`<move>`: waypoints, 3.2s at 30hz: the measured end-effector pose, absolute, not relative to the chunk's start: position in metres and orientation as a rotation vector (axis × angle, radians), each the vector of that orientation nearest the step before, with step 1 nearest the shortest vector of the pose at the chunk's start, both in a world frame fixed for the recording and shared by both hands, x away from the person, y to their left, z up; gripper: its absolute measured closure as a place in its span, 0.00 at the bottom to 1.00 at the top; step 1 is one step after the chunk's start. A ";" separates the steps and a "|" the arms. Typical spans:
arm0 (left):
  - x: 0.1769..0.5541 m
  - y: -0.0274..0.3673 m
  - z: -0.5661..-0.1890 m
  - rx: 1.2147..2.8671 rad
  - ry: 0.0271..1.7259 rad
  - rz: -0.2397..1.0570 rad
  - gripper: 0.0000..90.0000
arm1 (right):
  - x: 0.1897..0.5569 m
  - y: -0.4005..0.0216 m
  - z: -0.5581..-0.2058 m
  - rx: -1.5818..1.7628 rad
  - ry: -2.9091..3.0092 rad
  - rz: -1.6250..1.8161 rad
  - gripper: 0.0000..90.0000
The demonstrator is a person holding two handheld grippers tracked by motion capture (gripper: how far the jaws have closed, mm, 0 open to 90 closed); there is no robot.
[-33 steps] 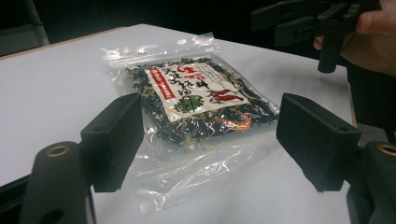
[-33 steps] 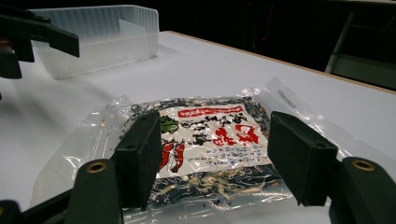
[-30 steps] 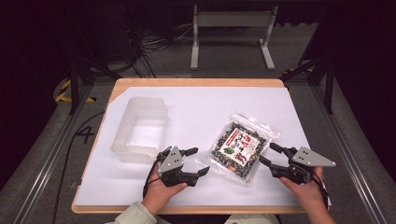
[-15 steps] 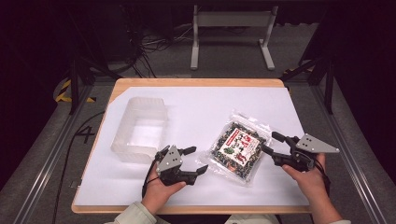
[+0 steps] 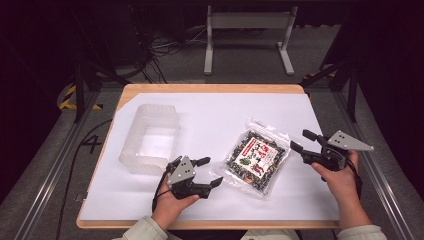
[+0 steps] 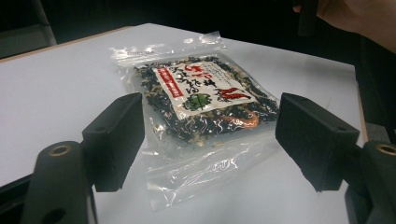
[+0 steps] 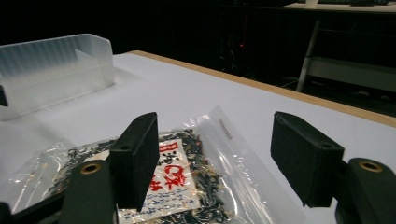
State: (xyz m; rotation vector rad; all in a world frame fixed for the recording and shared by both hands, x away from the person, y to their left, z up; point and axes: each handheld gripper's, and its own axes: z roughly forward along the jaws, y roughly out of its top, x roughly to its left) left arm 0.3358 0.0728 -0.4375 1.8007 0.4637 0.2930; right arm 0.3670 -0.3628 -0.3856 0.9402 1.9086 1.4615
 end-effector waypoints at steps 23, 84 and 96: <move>0.334 0.072 -0.438 1.803 0.462 0.297 0.28 | 0.404 -0.377 -0.408 1.132 1.975 1.353 0.27; 0.327 0.080 -0.442 1.814 0.507 0.310 0.24 | 0.428 -0.372 -0.431 1.411 2.217 1.238 1.00; 0.332 0.079 -0.432 1.829 0.537 0.255 0.08 | 0.413 -0.371 -0.405 1.325 2.146 1.279 1.00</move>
